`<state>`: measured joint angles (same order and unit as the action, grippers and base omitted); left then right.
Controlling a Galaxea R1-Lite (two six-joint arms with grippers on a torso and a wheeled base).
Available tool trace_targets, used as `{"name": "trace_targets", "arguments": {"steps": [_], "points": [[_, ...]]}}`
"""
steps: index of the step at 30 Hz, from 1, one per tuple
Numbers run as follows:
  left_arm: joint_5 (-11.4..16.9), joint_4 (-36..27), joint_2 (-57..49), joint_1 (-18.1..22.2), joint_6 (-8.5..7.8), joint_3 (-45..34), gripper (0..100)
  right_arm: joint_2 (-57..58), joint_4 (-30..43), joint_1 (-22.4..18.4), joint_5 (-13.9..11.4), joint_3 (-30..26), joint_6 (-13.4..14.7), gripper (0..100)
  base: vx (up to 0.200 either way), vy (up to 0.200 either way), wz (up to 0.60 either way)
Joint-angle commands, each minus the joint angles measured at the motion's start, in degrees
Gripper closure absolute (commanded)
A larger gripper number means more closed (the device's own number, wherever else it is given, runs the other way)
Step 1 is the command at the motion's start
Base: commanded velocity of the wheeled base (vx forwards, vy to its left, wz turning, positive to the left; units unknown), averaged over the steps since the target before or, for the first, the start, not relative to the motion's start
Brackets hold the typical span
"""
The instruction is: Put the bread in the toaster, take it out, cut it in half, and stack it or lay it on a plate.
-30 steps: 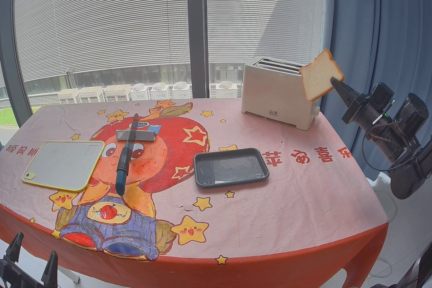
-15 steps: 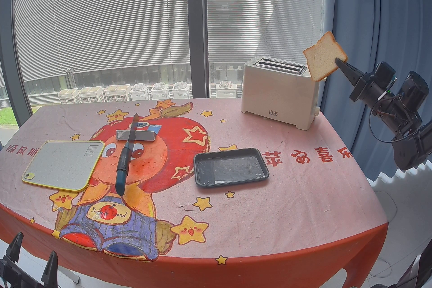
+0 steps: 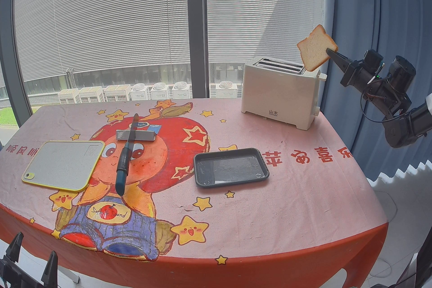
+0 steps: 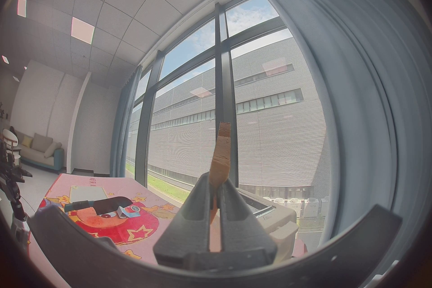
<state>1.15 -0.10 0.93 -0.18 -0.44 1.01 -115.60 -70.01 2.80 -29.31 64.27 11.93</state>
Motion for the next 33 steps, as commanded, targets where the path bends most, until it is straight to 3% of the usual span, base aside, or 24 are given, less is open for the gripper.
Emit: {"name": "trace_targets", "arguments": {"steps": [1,9,12,19,22,28,33], "points": [[0.0,0.0,-0.9,0.0,0.09,-1.0,0,-3.4,4.3,0.0,-0.5,6.8,-1.8,100,0.0,0.0,0.0],[0.0,0.0,-0.9,0.0,0.09,-1.0,0,-7.6,10.3,-0.1,-3.0,13.9,-7.9,100,0.0,0.0,0.0],[0.0,0.0,-0.9,0.0,0.09,-1.0,0,-9.9,12.9,0.0,-4.7,19.1,-10.6,100,0.0,0.0,0.0],[0.0,0.0,-0.9,0.0,0.09,-1.0,0,-12.6,18.2,-0.2,-5.6,26.3,-15.0,100,0.0,0.0,0.0],[0.0,0.0,-0.9,0.0,0.0,-1.0,0,-12.9,18.3,-0.2,-6.1,27.0,-15.5,100,0.0,0.0,0.0],[0.0,0.0,-0.9,0.0,0.0,-1.0,0,-12.4,17.7,-0.2,-6.3,26.3,-15.5,100,0.2,0.0,0.0],[0.0,0.0,-0.9,0.0,0.0,-1.0,0,-11.9,17.6,-0.3,-6.3,25.3,-15.5,100,0.0,0.0,0.0]]}}
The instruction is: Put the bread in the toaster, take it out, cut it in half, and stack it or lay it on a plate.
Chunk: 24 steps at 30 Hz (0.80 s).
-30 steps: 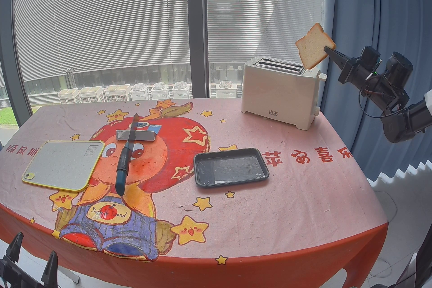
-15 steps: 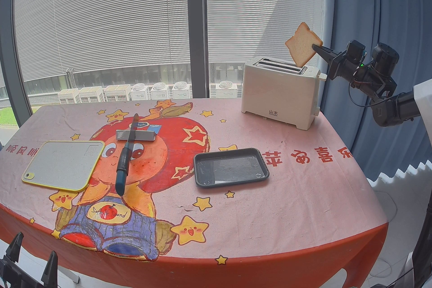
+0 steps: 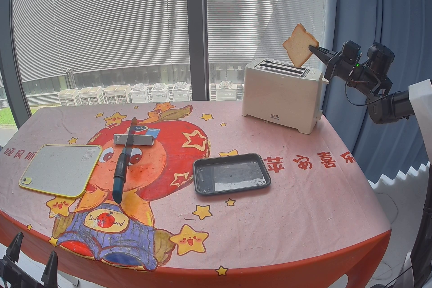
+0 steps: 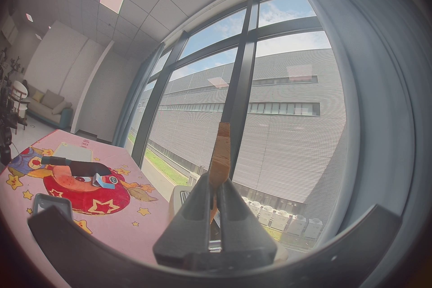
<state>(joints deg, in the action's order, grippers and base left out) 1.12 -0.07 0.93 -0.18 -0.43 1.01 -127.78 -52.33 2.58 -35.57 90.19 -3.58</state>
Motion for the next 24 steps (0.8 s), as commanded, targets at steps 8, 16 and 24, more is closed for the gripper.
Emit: {"name": "trace_targets", "arguments": {"steps": [8,16,24], "points": [[0.0,0.0,-0.9,0.0,0.08,-1.0,0,1.6,-0.2,0.0,0.0,-3.9,-0.2,100,0.0,0.0,0.0],[0.0,0.0,-0.9,0.0,0.08,-1.0,0,0.9,-0.2,-0.7,0.0,-4.1,-0.2,100,0.0,0.0,0.0],[0.0,0.0,-0.9,0.0,0.08,-1.0,0,0.5,0.4,-0.5,0.0,-3.4,-0.1,100,0.0,0.0,0.0]]}}
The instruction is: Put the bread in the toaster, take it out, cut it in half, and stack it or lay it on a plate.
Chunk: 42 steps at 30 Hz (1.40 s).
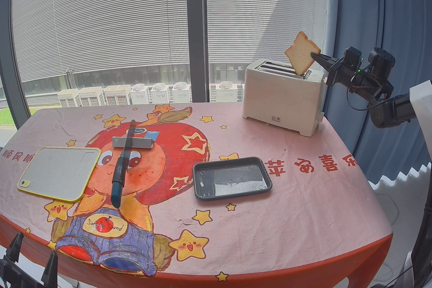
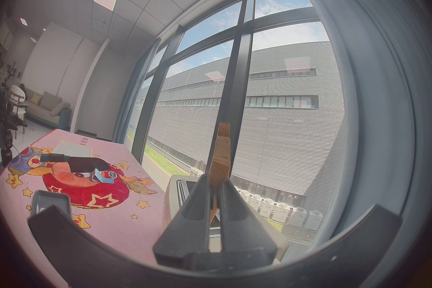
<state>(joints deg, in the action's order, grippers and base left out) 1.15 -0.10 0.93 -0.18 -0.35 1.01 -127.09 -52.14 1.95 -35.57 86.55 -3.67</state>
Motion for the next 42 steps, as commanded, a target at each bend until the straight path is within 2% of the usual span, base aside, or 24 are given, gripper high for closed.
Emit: {"name": "trace_targets", "arguments": {"steps": [1,42], "points": [[0.0,0.0,-0.9,0.0,0.0,-1.0,0,-0.2,0.3,0.2,0.0,0.3,0.0,100,0.0,0.0,0.0],[0.0,0.0,-0.9,0.0,0.0,-1.0,0,-3.6,0.8,1.3,0.1,2.0,0.1,100,0.0,0.0,0.0]]}}
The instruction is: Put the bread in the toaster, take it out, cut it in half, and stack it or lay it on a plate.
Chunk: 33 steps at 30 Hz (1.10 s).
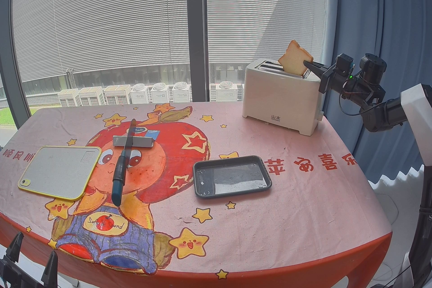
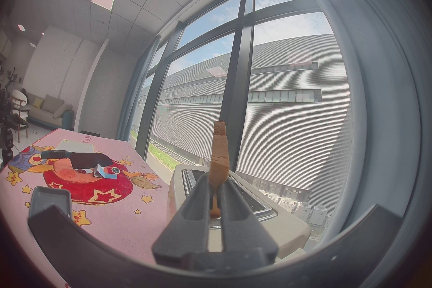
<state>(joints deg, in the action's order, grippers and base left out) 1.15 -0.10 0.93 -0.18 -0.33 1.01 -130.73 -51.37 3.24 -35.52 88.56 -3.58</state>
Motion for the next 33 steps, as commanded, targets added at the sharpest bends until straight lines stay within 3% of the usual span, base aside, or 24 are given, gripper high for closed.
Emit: {"name": "trace_targets", "arguments": {"steps": [1,23,28,33], "points": [[0.0,0.0,-0.9,0.0,-0.02,-1.0,0,0.0,0.6,0.0,0.0,-0.1,0.0,0,0.0,0.0,0.0],[0.0,0.0,-0.9,0.0,-0.02,-1.0,0,2.5,0.5,-0.1,0.7,-1.2,0.7,0,0.0,0.0,0.0],[0.0,0.0,-0.9,0.0,-0.02,-1.0,0,5.8,0.2,-0.2,1.7,-5.9,2.4,0,0.0,0.0,0.0],[0.0,0.0,-0.9,0.0,-0.02,-1.0,0,12.5,0.1,0.3,4.4,-15.4,7.6,0,0.0,0.0,0.0]]}}
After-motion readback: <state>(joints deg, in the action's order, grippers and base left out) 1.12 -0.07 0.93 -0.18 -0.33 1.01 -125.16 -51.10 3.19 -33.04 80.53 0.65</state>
